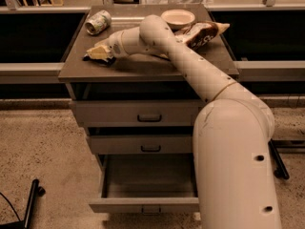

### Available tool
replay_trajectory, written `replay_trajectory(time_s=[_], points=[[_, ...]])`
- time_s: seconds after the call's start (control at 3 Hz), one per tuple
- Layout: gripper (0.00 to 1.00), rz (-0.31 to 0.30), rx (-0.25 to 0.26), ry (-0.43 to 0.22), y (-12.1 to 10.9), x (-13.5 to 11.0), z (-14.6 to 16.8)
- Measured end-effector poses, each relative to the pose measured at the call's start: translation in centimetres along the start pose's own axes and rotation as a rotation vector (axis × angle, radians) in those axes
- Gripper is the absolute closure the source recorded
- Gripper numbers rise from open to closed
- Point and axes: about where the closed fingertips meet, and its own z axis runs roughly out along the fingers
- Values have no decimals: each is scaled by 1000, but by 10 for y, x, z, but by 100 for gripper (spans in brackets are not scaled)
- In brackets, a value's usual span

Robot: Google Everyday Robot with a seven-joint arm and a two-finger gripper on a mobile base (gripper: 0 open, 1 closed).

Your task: Place rxbar blueberry into bottom drawer

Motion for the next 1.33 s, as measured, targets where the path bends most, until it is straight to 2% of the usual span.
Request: replay_trajectory(time_s=[0.33, 0.67, 1.33], points=[[100, -27, -11, 23, 1, -1, -1], [100, -58, -4, 57, -2, -7, -4], [100, -114, 5, 42, -11, -27, -19]])
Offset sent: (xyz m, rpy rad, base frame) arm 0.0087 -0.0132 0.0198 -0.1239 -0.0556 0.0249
